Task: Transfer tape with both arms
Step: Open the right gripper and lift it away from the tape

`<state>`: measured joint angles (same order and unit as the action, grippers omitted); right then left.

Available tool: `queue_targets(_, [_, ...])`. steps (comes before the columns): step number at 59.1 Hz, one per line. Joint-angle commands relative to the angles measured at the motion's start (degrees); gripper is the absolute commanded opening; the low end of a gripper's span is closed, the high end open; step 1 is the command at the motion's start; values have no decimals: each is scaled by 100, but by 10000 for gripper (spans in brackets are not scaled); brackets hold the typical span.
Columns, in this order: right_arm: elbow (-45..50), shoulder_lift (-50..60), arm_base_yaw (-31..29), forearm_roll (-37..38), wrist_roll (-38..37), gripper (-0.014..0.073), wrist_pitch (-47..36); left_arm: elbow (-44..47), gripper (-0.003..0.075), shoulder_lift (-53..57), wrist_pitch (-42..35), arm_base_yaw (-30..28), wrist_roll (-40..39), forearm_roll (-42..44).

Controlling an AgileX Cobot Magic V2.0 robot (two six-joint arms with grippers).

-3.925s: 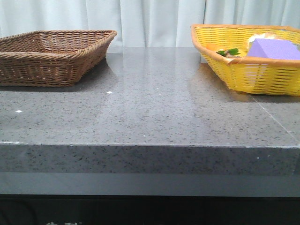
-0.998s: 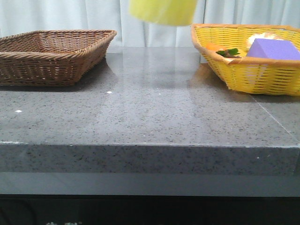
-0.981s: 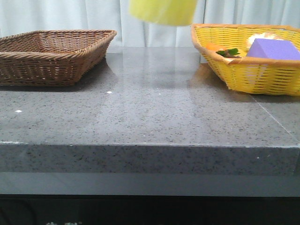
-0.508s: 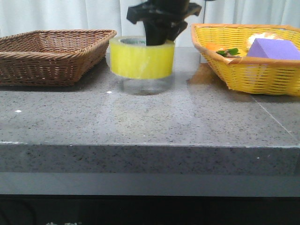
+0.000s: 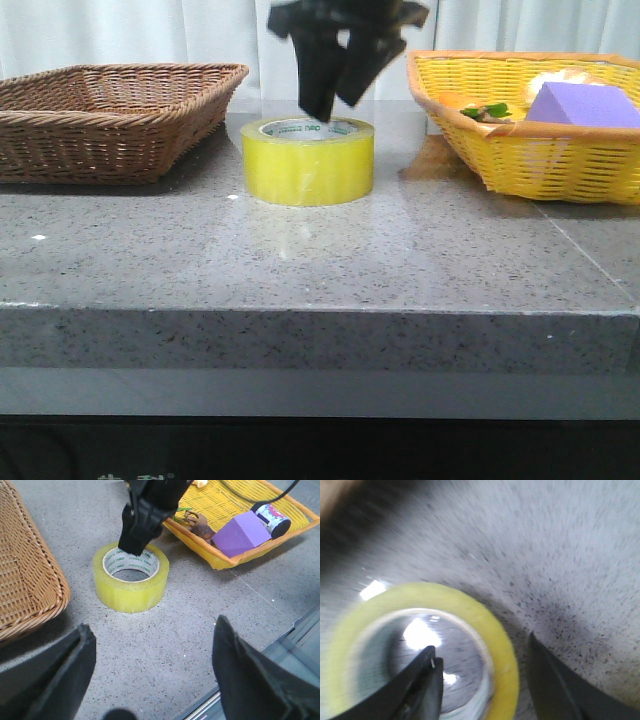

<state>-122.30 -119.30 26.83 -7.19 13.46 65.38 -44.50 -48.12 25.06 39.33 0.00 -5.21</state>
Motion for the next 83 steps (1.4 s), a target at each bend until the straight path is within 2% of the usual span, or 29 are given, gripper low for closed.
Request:
queue_targets(1, [-189,782,-68,-501,1,414,-200,-198,493,13,-437,48,-48,2])
queue_targets(10, [-11,1333,-319,-1022,-17,414,-230,-198,493,13,-437,48,-48,2])
queue_targets(17, [474,1882,-576,-1241,-104,414,-393,-198,493,13,-437,48,-48,2])
queue_targets(28, [1819,3075,-743,-1215,-104,414,-905,-198,493,13,-437,48,-48,2])
queue_targets(47, [4512,5510,-743,-1065,-104,414,-2299,-198,493,13,-437,48,-48,2])
queue_targets(58, [5660,6610,-743,-872,-104,414,-2594,-198,493,13,-437,48,-48,2])
queue_targets(72, [6374,7332,-743,-594,-104,414,-2510,-222,494,10,-598,48,-48,231])
queue_targets(83, [6411,7515,-743,-570,-104,414,-2457,-806,501,-326,-326,48,138,576])
